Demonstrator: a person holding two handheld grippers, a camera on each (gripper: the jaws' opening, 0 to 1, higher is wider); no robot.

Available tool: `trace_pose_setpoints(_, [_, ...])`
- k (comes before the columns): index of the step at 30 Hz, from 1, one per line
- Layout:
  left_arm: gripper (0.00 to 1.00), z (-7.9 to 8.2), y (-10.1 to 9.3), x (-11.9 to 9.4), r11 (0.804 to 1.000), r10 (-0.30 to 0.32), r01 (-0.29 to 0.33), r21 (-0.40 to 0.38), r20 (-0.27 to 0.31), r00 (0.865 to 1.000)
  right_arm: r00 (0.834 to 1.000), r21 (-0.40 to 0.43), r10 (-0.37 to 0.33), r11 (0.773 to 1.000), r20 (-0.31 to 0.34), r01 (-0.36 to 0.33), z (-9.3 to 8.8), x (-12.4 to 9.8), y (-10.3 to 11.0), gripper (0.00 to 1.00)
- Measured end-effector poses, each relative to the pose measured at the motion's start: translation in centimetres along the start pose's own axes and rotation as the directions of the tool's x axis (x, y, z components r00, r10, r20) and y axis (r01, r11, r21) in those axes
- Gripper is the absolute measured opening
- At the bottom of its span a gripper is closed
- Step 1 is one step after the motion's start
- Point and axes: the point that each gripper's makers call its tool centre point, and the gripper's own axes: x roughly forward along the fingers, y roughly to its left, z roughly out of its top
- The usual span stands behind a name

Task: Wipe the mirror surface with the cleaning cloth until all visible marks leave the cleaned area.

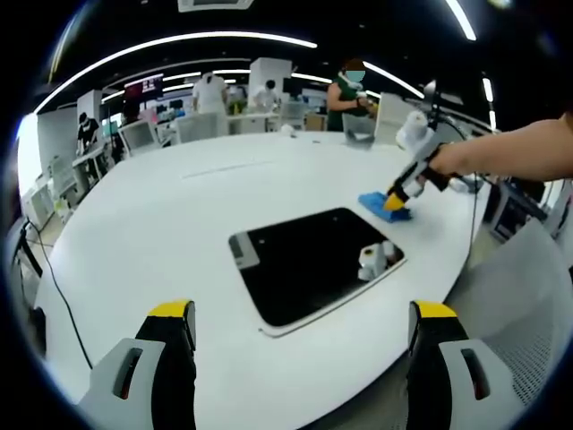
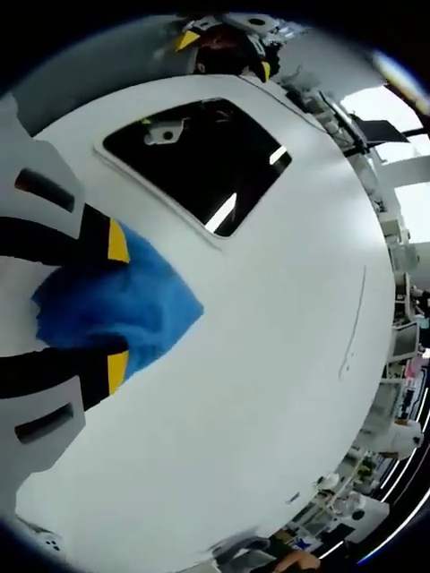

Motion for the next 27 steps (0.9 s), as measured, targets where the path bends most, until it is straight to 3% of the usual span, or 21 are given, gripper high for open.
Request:
trace_pose_setpoints(9, [0.99,0.0,0.0,0.0,1.0,-0.001,0.001,0.002,-0.002,1.0,0.998,-0.029,0.058,0.998,0.008,-0.058,0.3,0.1,1.0,0.48])
trace_pose_setpoints(16, [0.99,0.0,-0.1,0.0,1.0,-0.002,0.002,-0.003,0.0,1.0,0.996,-0.003,0.083,0.997,0.024,-0.083,0.7,-0.6,1.8,0.59])
trace_pose_setpoints(19, [0.99,0.0,0.0,-0.1,1.0,-0.001,0.001,-0.011,0.004,1.0,0.995,-0.017,0.077,0.997,0.055,-0.077,1.3,-1.4,2.0,0.63])
trace_pose_setpoints(21, [0.99,0.0,0.0,-0.1,1.0,-0.003,0.003,-0.019,0.008,1.0,0.989,0.002,0.075,0.997,0.127,-0.076,2.4,-2.3,2.1,0.69])
trace_pose_setpoints(24, [0.99,1.3,-0.7,-0.4,0.996,-0.038,0.045,-0.074,0.086,0.996,0.982,-0.022,0.074,0.997,0.176,-0.071,3.1,-3.6,2.5,0.77])
trace_pose_setpoints(27, [0.99,-0.1,-0.3,-0.5,0.998,-0.015,0.017,-0.053,0.028,1.0,0.975,-0.026,0.072,0.997,0.212,-0.068,3.4,-4.7,2.8,0.85])
